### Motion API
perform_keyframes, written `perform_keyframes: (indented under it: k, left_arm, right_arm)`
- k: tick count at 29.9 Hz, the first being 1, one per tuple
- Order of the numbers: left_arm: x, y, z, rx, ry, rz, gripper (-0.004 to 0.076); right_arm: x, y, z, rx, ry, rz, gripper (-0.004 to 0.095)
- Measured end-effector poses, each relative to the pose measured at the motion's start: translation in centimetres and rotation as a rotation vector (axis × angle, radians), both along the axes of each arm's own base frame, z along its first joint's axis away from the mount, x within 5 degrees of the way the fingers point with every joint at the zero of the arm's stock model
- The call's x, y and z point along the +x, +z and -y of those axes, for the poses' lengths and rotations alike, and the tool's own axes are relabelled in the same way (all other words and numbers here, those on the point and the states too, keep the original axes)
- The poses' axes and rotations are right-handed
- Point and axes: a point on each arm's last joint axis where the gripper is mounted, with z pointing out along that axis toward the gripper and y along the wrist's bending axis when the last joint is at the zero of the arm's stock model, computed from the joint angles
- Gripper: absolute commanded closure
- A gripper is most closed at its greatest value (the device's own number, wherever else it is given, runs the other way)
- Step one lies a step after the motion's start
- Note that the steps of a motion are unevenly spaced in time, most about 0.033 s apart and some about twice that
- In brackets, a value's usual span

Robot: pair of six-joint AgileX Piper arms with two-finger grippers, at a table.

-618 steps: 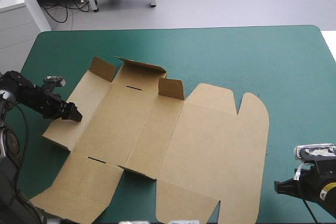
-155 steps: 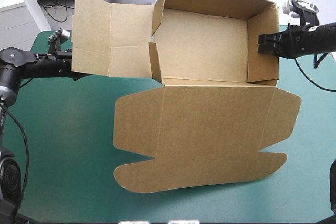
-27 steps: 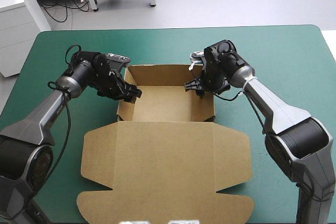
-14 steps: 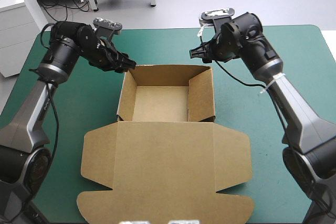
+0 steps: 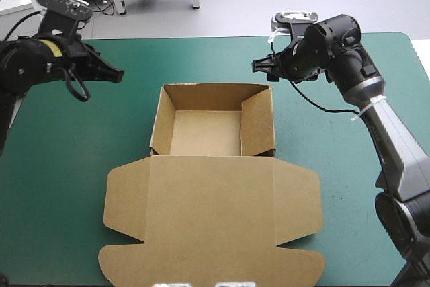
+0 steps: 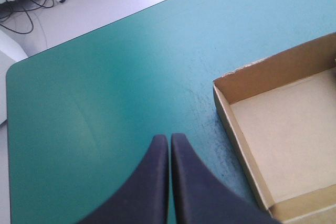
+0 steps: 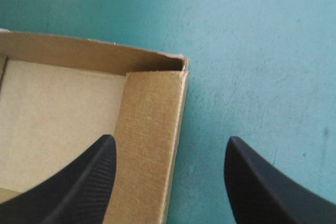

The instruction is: Fold the box

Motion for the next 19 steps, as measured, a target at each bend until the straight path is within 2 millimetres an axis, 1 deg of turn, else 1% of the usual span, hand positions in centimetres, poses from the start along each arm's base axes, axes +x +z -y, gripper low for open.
perform_keyframes:
  k: [1, 4, 6, 9, 10, 14, 19]
  left_arm:
    - [-1.2, 0.1, -0.4, -0.001, 0.001, 0.009, 0.0734]
    - [-3.4, -0.3, -1.1, 0.0, 0.001, 0.006, 0.0734]
    - [-5.0, -1.2, -1.6, 0.005, 0.001, -0.012, 0.0734]
    - [-6.9, -3.3, -2.2, 0.017, 0.0, -0.055, 0.0734]
    - [-7.7, -4.3, -2.4, 0.022, -0.001, -0.069, 0.0734]
    - [-9.5, -7.8, -2.9, 0.033, -0.006, -0.102, 0.0734]
    - [-11.9, -13.6, -3.4, 0.025, -0.023, -0.178, 0.0734]
  right_arm:
    - [0.2, -0.8, -0.1, -0.007, 0.001, -0.024, 0.0342]
    - [0.9, -3.3, -0.4, -0.035, 0.001, -0.098, 0.0342]
    - [1.3, -4.8, -0.6, -0.053, 0.0, -0.139, 0.0342]
    - [2.0, -6.8, -1.0, -0.061, 0.003, -0.196, 0.0342]
    - [2.2, -7.4, -1.2, -0.058, 0.005, -0.214, 0.0342]
    - [3.1, -9.5, -2.0, -0.04, 0.011, -0.275, 0.0343]
    - [4.1, -12.3, -2.8, -0.026, 0.015, -0.351, 0.0343]
